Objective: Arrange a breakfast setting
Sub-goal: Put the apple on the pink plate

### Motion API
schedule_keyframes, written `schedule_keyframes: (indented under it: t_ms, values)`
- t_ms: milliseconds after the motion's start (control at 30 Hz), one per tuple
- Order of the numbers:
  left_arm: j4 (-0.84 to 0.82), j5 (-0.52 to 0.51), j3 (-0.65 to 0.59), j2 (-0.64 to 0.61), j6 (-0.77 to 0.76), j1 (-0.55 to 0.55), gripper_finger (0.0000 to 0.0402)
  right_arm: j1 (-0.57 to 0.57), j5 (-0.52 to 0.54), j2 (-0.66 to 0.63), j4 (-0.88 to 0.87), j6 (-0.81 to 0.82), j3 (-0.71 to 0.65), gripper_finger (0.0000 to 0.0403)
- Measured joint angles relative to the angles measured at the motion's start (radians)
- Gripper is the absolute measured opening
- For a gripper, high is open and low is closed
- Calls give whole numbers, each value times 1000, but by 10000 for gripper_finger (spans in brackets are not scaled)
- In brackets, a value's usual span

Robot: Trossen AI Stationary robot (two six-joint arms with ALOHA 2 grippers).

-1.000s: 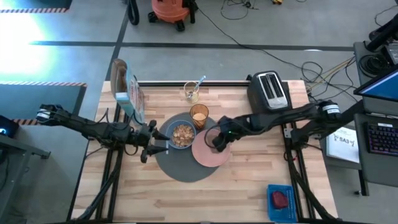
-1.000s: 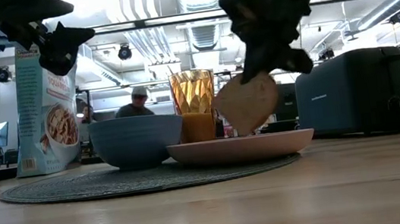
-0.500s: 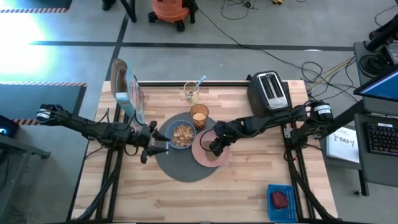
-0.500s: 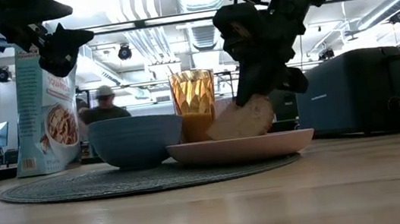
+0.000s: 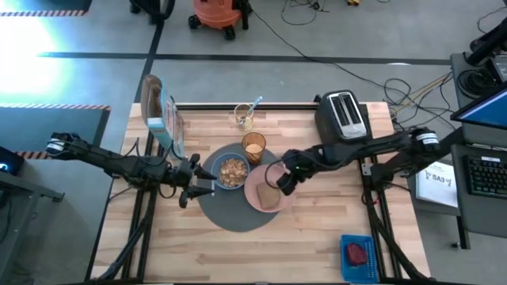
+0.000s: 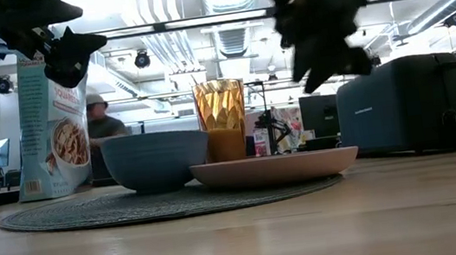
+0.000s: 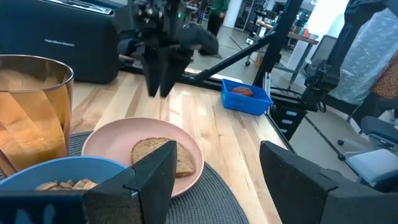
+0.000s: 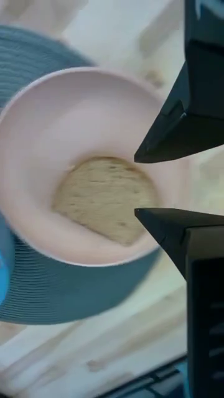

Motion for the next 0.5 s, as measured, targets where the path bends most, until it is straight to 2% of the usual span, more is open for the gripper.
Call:
schedule_keyframes:
  t_ms: [133,333,500]
  values:
    - [1,0,0,5,0,0,213,48,-43,-68,-127,85,0,108]
    - [4,-2,0,3,6,0,213,187,-89,-136,-191,351,0,95]
    - [7,-1,0,4,46,-1,213,319,10,-142,-197,528,0,98]
